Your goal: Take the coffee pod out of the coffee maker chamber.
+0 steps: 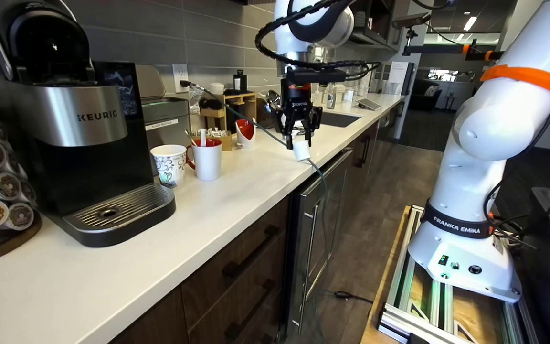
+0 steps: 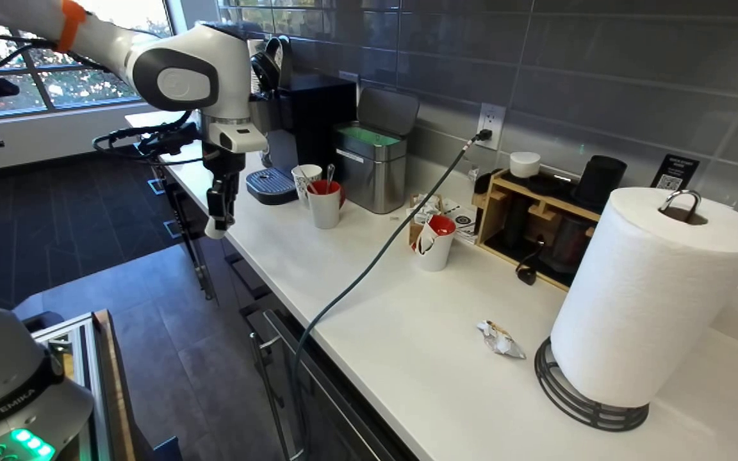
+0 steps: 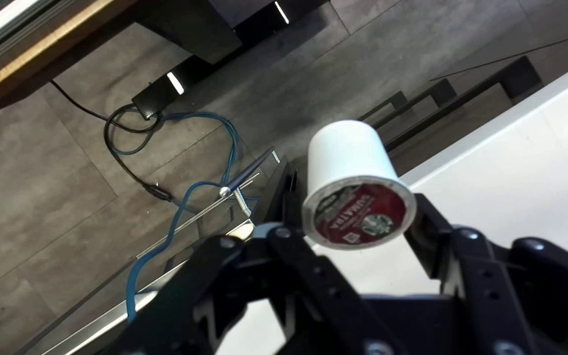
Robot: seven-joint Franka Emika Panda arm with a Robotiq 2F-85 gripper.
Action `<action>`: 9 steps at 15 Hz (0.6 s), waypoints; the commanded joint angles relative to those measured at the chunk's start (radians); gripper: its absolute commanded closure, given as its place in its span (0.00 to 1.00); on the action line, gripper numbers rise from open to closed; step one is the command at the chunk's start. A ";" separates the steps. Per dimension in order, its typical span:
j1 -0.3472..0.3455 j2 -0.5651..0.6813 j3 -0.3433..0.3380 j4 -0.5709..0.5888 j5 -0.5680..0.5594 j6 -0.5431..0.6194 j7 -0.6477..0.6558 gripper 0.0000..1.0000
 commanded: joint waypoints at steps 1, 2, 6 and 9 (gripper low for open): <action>0.007 0.000 -0.007 0.002 -0.002 -0.001 0.004 0.70; 0.007 0.003 0.007 -0.012 -0.005 0.038 0.041 0.70; -0.033 0.065 -0.006 -0.053 -0.019 0.364 0.157 0.70; -0.082 0.129 0.007 -0.077 -0.128 0.625 0.247 0.70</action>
